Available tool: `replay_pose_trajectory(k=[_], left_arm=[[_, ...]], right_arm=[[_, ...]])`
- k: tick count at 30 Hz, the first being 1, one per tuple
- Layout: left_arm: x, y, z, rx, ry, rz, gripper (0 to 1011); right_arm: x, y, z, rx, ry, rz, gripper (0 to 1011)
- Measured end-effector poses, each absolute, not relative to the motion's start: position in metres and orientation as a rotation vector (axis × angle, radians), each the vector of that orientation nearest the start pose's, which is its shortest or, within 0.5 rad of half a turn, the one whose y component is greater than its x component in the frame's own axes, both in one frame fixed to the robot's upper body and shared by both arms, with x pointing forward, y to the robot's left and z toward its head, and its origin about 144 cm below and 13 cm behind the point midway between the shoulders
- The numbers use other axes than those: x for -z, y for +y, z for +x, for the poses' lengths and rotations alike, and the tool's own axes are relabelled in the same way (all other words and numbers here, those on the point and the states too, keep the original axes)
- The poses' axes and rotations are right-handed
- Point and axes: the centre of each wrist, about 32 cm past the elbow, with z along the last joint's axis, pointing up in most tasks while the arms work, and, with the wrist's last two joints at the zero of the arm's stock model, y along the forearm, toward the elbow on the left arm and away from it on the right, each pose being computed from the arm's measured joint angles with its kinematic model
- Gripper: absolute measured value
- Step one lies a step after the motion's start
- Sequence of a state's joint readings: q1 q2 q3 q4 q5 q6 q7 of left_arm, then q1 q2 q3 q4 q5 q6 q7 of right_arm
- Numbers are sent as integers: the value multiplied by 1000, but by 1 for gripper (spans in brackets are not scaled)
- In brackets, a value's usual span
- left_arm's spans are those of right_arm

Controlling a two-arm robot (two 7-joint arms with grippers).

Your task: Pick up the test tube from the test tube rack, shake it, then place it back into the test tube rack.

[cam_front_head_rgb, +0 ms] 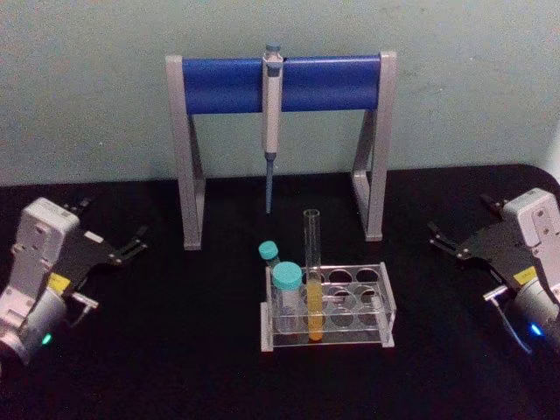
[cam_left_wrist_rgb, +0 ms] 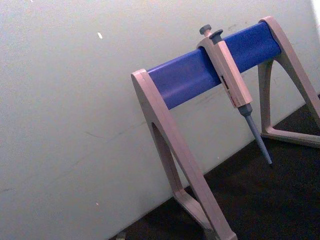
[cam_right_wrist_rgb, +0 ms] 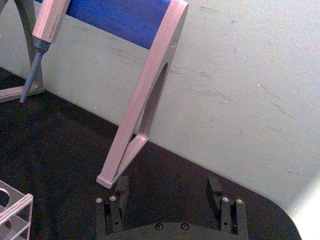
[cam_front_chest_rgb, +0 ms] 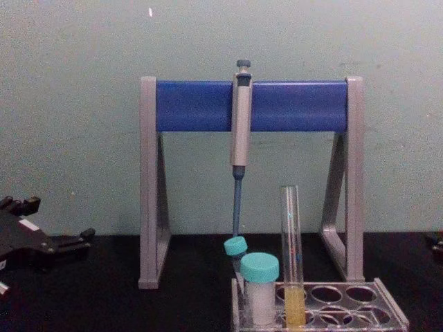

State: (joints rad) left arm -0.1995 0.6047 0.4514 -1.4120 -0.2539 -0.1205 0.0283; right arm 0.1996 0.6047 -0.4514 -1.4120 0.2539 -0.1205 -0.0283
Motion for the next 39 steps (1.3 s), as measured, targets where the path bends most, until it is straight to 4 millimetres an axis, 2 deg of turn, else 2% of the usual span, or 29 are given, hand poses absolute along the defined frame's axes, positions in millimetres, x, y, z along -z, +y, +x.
replay_pose_trajectory(k=[29, 39], left_arm=[[-1140, 310, 489, -1248, -285, 304, 1001], [-1140, 310, 489, -1248, -285, 304, 1001]], right_arm=[[-1140, -310, 489, 1248, -285, -304, 1000], [-1144, -308, 468, 1199, -243, -267, 1000]])
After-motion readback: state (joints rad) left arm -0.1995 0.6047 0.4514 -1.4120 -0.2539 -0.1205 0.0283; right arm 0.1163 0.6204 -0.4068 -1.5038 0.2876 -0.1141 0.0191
